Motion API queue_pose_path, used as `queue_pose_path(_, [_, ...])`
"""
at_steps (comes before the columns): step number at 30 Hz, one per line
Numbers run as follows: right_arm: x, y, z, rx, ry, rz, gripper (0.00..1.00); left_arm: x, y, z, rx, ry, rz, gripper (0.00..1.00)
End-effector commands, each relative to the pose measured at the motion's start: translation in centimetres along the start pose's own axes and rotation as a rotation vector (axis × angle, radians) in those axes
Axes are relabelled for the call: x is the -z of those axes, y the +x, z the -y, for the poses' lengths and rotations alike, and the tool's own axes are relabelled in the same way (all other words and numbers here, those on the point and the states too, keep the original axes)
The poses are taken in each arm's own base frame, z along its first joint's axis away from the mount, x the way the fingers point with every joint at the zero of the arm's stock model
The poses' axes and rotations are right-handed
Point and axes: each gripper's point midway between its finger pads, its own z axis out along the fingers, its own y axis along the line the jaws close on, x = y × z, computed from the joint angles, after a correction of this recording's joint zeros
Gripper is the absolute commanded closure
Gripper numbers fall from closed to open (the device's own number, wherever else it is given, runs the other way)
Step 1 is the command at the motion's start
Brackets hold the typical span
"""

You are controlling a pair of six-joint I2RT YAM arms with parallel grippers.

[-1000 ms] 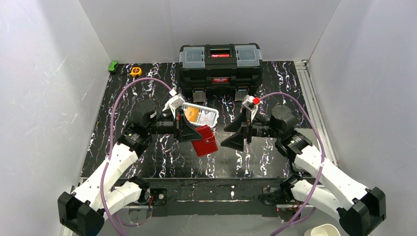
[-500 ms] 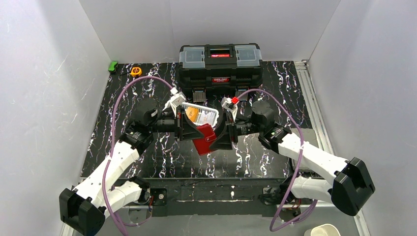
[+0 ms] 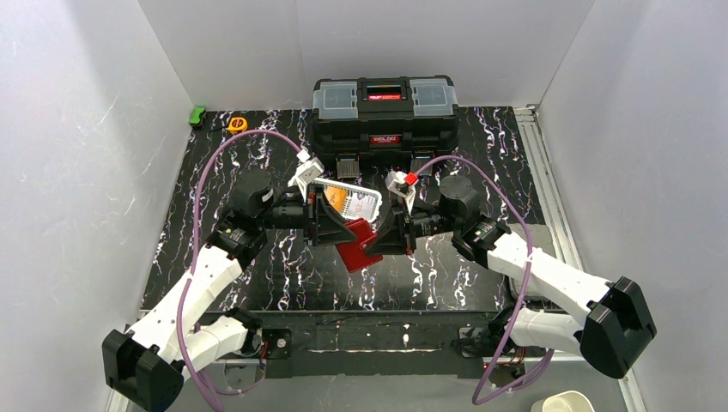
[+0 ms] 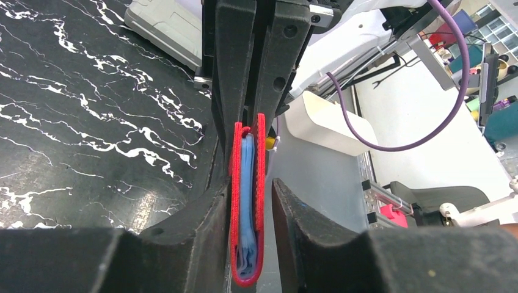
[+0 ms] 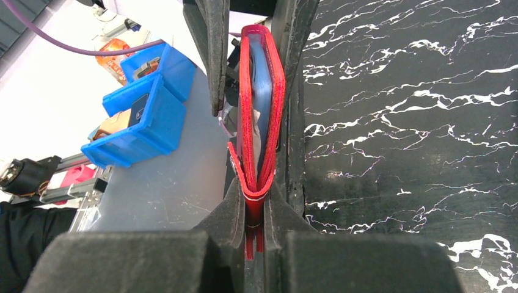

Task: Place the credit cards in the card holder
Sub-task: Open the card holder at the center of the board.

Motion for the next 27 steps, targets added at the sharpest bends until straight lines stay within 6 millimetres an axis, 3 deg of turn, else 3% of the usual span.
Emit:
queue_pose_path(1, [-0.4,-1.3,-1.0,0.067,-0.028,-0.009,0.99,0.2,-1.1,1.8,-0.063,0.054,0.014,0.70])
queue_pose_path(3, [-0.5,-1.3,-0.9,0.068,-0.026,-0.008,0.99,0.2,-1.0,1.6,-0.064,0.046,0.011,0.74])
queue_pose_path(8, [-0.8,-1.2,-0.7,0.069,-0.009,-0.025,0.98,0.3,-1.1,0.8,-0.079,-0.006,0.030,1.00])
queue_pose_path(12, [-0.7,-1.7,1.9,0.030,0.137,-0.028,0.60,0.7,-1.2,-1.7,-0.079,-0.167,0.046,1.00])
queue_pose_path(16, [1.5,-1.6,6.2,-0.023,0.447,-0.045,0.24,2.7,-0.9,-5.8,-0.102,-0.442,0.064,1.00])
queue_pose_path(18, [2.7,-2.0,7.3,-0.029,0.565,-0.029,0.04,3.6,-0.4,-7.0,-0.097,-0.526,0.063,1.00])
queue_pose_path(24, [4.9,-2.0,10.0,-0.063,0.956,-0.025,0.02,3.9,-0.1,-7.9,-0.063,-0.574,0.084,1.00])
queue_pose_path(27, [5.6,-2.4,10.5,-0.265,1.045,0.112,0.01,3.7,-0.2,-8.0,-0.055,-0.563,0.095,1.00])
